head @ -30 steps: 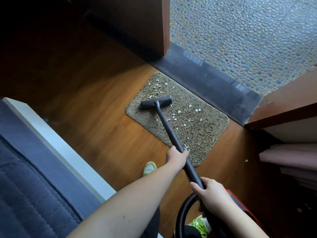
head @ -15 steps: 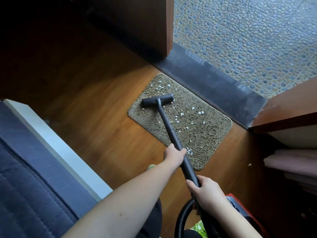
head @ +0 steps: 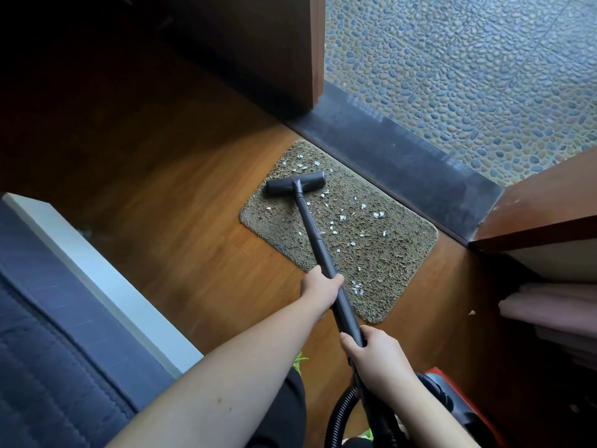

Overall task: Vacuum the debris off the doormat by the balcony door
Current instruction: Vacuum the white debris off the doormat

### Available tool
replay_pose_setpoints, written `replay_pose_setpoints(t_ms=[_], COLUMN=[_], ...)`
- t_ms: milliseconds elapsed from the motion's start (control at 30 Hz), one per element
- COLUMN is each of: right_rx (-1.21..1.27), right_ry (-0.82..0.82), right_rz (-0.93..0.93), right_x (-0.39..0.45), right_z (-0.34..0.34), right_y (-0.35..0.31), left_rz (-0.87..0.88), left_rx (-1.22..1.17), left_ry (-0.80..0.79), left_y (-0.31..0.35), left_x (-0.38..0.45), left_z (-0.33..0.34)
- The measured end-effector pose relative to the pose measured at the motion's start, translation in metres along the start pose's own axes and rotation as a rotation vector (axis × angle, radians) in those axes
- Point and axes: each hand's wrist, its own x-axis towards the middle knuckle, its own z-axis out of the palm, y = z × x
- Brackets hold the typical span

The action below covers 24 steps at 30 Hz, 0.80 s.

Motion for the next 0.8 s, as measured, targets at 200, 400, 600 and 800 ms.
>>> replay_pose_setpoints(t_ms=[200,400,600,800], right_rx=[0.092,0.146,0.148,0.139], right_ry=[0.008,0.039,0.065,0.065], right_rz=[0.016,0.03,0.036,0.047], right_x=[0.006,0.016,0.033,0.042], right_z=[0.005,0.007,0.007,0.008], right_y=[-0.01,-0.026,-0.037,-0.043], left_rz=[0.011,0.046,0.034,0.048], left_rx=[-0.007,0.016,-0.009,0.007], left_ry=[-0.01,-0.04,-0.048,-0.037], left_y=[0.002,0.017,0.029,0.029], left_x=[0.012,0.028,0.04,0.054], left_z=[-0.004,-0.015,-0.025,-0.028])
